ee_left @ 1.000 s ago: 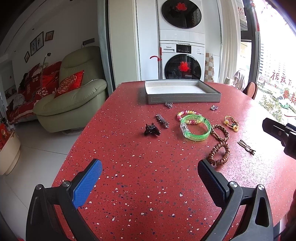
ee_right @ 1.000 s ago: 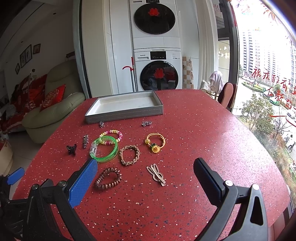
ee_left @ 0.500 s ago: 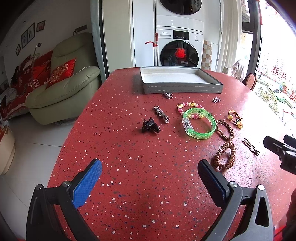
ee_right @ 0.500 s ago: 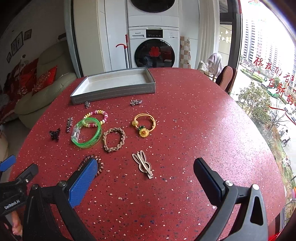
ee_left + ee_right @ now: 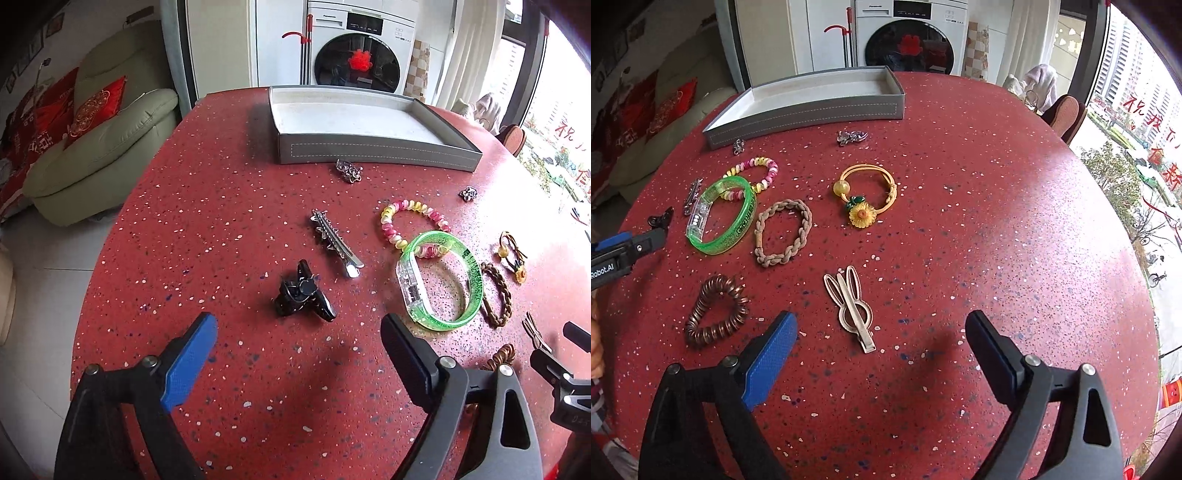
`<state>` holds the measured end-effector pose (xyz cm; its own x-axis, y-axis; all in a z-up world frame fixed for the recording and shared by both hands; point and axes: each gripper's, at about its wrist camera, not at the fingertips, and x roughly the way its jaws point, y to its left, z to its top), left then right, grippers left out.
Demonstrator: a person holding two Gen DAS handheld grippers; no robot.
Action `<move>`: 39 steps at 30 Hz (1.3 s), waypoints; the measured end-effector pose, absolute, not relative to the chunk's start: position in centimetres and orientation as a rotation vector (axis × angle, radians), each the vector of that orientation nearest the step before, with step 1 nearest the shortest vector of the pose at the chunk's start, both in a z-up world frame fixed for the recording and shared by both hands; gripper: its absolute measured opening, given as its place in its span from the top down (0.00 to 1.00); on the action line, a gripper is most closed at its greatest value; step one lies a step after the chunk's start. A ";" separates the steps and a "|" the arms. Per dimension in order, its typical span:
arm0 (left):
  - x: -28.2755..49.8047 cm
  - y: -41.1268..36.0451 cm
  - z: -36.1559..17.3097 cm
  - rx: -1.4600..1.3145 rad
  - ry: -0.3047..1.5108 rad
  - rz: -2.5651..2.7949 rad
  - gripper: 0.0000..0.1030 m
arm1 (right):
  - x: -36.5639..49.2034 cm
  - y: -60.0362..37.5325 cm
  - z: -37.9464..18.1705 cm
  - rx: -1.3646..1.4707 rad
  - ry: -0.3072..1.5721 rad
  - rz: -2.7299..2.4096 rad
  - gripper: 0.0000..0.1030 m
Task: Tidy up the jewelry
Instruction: 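Grasp the black claw clip with the left tool while the right tool grasps the beige bunny-ear clip, then carry both held clips over the grey tray with both tools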
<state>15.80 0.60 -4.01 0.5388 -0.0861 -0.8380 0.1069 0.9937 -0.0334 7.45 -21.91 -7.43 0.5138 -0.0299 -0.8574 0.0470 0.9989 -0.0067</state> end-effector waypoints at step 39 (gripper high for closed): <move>24.5 -0.1 6.7 -0.057 0.882 -0.270 0.54 | 19.5 -23.4 3.2 0.251 0.930 0.200 0.81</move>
<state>24.49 -0.14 6.75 0.6036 -0.2568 -0.7548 0.2098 0.9645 -0.1604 19.49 -23.36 3.19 0.5826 0.2768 -0.7642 -0.0611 0.9525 0.2984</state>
